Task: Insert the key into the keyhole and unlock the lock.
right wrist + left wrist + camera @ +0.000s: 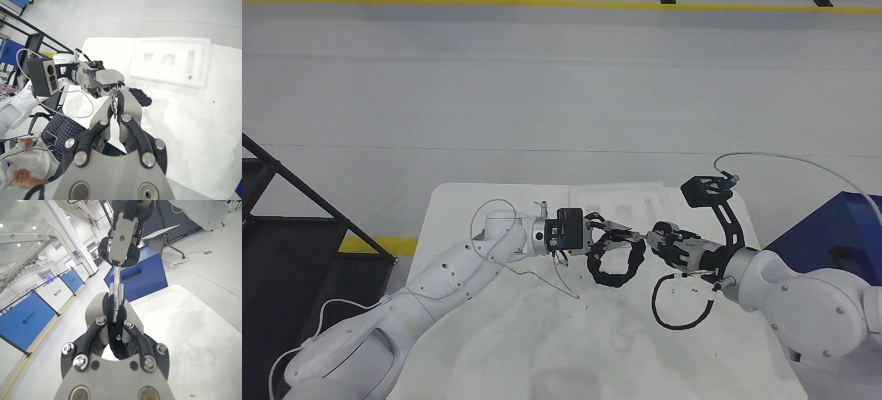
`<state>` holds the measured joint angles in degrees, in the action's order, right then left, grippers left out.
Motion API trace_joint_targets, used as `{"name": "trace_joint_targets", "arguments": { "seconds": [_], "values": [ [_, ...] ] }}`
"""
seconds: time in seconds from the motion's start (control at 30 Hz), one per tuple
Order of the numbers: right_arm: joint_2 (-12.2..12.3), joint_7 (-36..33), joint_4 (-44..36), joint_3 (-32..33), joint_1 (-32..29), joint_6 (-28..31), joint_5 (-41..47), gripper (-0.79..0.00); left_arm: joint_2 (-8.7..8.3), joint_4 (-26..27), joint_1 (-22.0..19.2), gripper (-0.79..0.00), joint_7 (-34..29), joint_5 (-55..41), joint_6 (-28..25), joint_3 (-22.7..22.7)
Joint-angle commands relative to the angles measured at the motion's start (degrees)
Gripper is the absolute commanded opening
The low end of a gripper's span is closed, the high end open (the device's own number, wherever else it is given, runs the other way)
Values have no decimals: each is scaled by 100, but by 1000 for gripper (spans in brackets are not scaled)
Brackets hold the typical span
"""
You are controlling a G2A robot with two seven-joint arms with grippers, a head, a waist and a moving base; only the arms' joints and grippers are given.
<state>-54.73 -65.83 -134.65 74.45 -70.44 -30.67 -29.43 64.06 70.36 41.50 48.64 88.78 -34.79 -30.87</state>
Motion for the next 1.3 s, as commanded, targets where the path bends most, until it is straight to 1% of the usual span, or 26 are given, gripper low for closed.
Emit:
{"name": "trace_joint_targets", "arguments": {
  "seconds": [0.0, 0.8, 0.83, 0.87, 0.9, 1.03, 1.1, 1.17, 1.27],
  "values": [
    [1, -6, 0, -14, 7, -7, -11, -785, 10, 5, 10, -785, -5, 15, -22, -23],
    [-20, -5, 202, -289, 208, -41, 44, -785, 128, 39, 153, -785, 11, 253, -218, -285],
    [-21, -8, 213, -296, 216, -48, 64, -730, 133, 38, 156, -785, 0, 259, -232, -293],
    [-23, -6, 222, -301, 226, -44, 89, -480, 139, 35, 160, -785, -10, 258, -253, -300],
    [-24, -5, 238, -303, 235, -40, 107, 0, 144, 26, 166, -785, -24, 252, -270, -309],
    [-30, 53, 273, -280, 263, 24, 218, 0, 166, -3, 186, -785, -99, 207, -351, -346],
    [-30, 99, 270, -247, 274, 146, 280, 0, 177, -28, 195, -785, -127, 141, -431, -372],
    [-26, 183, 268, -193, 286, 392, 333, 0, 186, -62, 203, -785, -163, 19, -628, -394],
    [-2, 262, 328, -104, 280, 1004, 263, 0, 187, -93, 176, -785, -262, -209, -1015, -466]
  ]
}}
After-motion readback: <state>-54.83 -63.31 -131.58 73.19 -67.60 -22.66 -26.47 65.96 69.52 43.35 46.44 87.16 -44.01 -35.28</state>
